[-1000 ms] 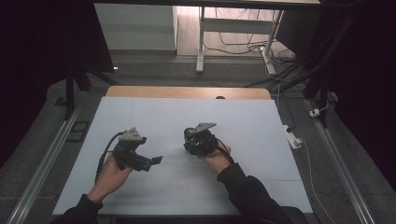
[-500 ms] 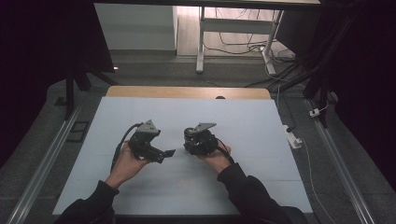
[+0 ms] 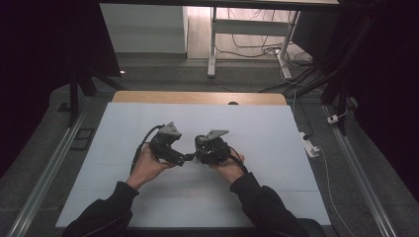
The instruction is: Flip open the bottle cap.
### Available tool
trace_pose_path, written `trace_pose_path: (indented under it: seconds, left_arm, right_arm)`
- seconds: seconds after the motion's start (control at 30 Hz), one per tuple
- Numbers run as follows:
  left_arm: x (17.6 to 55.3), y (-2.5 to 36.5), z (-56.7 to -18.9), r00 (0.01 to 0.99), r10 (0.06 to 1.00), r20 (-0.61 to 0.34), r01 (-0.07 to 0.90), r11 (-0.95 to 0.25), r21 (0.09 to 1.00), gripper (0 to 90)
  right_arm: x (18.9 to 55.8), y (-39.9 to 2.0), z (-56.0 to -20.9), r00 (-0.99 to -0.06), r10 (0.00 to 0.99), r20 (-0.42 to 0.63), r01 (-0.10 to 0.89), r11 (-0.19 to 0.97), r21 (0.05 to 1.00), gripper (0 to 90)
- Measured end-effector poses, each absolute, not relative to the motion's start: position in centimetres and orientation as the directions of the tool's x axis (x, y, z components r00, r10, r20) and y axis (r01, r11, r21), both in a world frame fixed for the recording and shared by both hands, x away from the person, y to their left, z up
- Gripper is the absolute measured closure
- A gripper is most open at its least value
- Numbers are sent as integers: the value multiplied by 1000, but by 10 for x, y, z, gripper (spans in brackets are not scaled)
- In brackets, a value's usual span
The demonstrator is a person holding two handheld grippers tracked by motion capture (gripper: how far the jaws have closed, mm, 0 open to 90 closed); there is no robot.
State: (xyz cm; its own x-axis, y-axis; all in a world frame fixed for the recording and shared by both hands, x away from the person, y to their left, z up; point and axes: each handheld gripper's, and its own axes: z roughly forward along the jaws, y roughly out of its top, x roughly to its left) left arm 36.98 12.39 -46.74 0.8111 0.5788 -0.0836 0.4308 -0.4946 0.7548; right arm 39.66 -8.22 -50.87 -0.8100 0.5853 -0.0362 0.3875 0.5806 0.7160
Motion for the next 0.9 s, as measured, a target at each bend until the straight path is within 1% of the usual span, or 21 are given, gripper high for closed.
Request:
trace_pose_path:
  seconds: [0.03,0.07,0.47,0.57,0.73,0.9]
  left_arm:
    - [370,123,-468,816,573,-79,424,-500,755,67]
    - [371,123,-468,822,563,-78,418,-504,756,108]
    - [369,122,-462,841,535,-78,393,-505,769,754]
    - [369,120,-461,848,523,-88,391,-505,769,873]
    - [369,112,-463,853,516,-83,391,-524,757,885]
    - [370,110,-461,850,519,-91,394,-513,763,885]
  right_arm:
    - [397,-82,-509,-810,585,-36,388,581,716,524]
    - [397,-82,-509,-810,585,-36,388,581,716,524]
    - [397,-82,-509,-809,587,-33,391,580,715,524]
    - [396,-82,-509,-809,587,-33,391,580,714,524]
    - [397,-82,-509,-811,584,-36,387,582,715,524]
    - [397,-82,-508,-809,586,-33,392,581,714,524]
